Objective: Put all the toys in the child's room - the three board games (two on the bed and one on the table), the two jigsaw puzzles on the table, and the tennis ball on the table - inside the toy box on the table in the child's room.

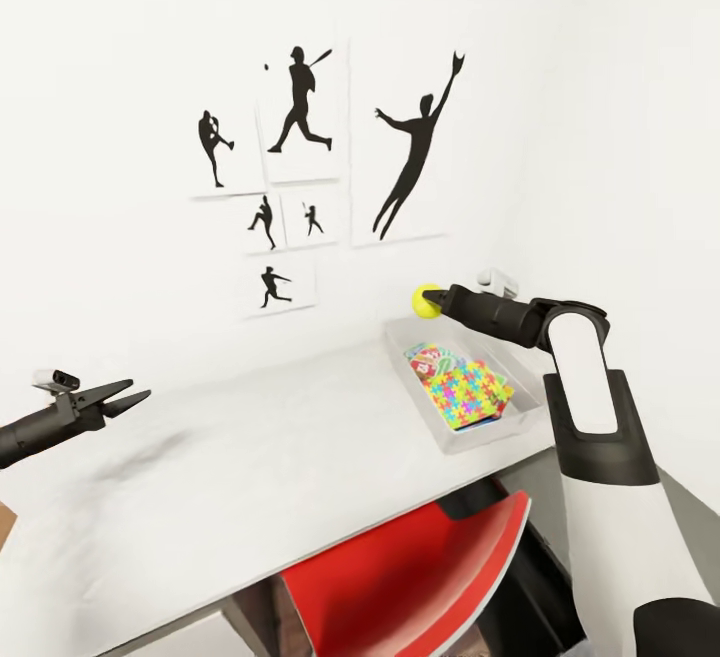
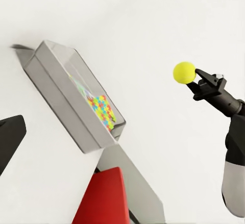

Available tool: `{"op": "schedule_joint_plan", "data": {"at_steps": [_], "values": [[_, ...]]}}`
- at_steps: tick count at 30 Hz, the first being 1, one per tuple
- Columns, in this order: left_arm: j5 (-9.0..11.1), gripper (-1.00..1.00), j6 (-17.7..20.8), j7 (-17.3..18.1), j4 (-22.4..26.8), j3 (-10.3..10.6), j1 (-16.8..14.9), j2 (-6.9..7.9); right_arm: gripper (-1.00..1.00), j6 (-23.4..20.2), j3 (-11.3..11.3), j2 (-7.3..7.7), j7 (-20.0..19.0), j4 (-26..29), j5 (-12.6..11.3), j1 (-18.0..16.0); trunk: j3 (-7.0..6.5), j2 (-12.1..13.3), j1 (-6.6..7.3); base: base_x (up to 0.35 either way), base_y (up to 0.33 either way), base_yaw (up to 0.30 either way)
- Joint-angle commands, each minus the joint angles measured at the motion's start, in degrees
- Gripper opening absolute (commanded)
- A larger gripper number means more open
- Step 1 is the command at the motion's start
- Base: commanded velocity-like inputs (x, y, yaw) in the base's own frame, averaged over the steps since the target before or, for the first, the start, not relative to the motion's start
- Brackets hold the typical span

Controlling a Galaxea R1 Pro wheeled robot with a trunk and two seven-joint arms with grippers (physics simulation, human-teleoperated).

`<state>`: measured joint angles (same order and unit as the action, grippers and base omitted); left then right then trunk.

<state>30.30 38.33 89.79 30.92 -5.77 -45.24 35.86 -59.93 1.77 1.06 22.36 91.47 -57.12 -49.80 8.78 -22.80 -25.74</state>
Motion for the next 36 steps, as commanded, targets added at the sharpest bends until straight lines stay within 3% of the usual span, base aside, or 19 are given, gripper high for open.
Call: {"op": "schedule_joint_plan", "data": {"at_steps": [1, 17, 36], "values": [[0.03, 1.00, 0.61, 0.21, 0.02, 0.04, -0.02, 0.00, -1.00, -0.07, 0.08, 0.00, 0.58, 0.07, -0.53, -0.06, 0.07, -0.12, -0.04, 0.000, 0.000, -0.267], [0.06, 1.00, 0.63, 0.21, 0.02, -0.10, -0.02, 0.26, -1.00, -0.07, 0.16, -0.11, 0.58, 0.11, -0.53, -0.48, -0.79, -0.12, -0.04, 0.013, 0.000, -0.250], [0.03, 1.00, 0.61, 0.21, 0.02, -0.12, -0.02, 0.35, -1.00, -0.07, 0.10, 0.24, 0.58, 0.11, -0.45, -0.04, -1.79, -0.12, -0.04, 0.003, 0.000, -0.058]]}}
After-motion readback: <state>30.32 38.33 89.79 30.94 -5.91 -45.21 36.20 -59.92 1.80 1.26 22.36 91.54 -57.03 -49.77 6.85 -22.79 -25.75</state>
